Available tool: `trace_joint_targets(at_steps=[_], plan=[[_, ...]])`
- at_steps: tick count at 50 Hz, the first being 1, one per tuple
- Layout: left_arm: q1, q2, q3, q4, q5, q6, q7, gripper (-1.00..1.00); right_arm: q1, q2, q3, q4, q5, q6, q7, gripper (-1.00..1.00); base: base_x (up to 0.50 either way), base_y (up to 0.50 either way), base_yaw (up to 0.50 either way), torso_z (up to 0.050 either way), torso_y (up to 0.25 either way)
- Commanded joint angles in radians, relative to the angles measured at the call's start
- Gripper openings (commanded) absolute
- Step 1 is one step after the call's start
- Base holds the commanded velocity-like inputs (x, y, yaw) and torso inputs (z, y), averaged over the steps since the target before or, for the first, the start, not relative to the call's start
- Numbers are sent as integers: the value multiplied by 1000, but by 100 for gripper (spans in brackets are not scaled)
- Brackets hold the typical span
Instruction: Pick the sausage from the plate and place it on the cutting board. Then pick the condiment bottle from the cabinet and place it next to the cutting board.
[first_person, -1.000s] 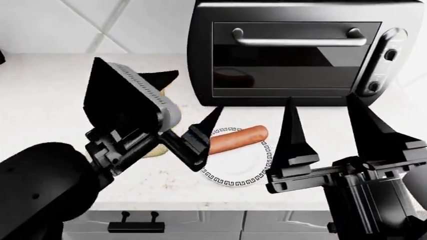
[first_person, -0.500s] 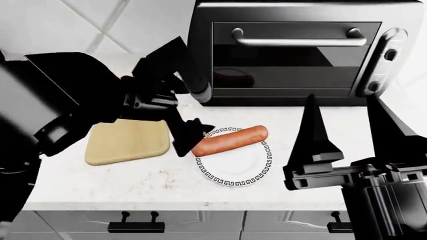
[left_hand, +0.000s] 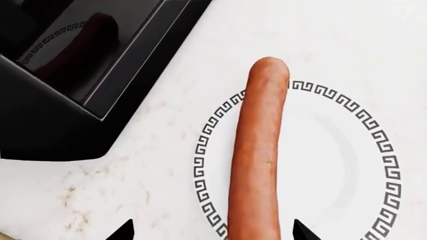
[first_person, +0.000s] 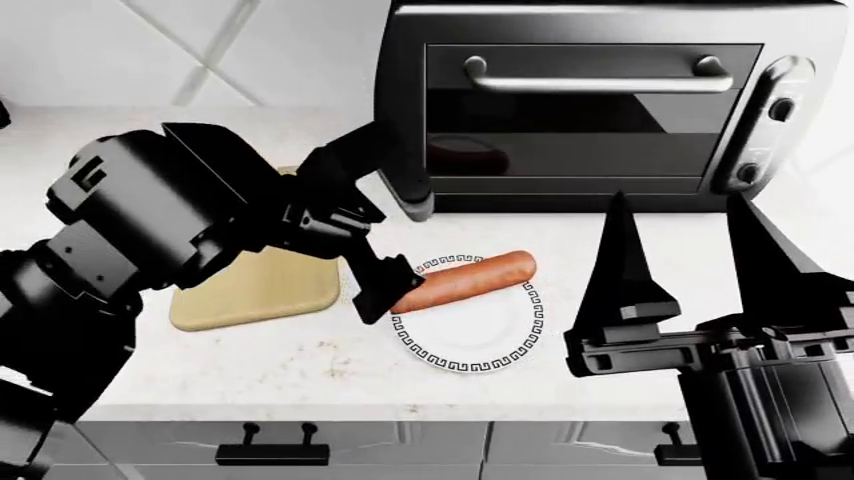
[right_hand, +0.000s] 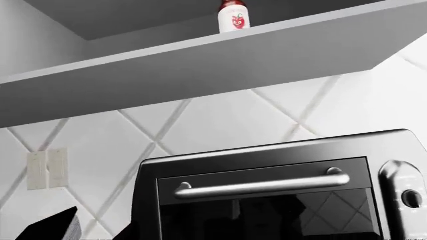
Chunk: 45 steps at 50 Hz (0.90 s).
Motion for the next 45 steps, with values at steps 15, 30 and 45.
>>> trace_joint_targets(at_steps=[15,30,45], plan=[[63,72,38,-72,16,74,-8,100,10,9,-19,10,6,-9,5,100,0,0,0,0,0],[86,84,72,-75,28,86,-13,100,8,17,-19,18,11,-19,8,100,0,0,0,0,0],[96,81,77,-59,28,95,-23,-100,8,21,-24,20,15,-26,12,100,0,0,0,0,0]])
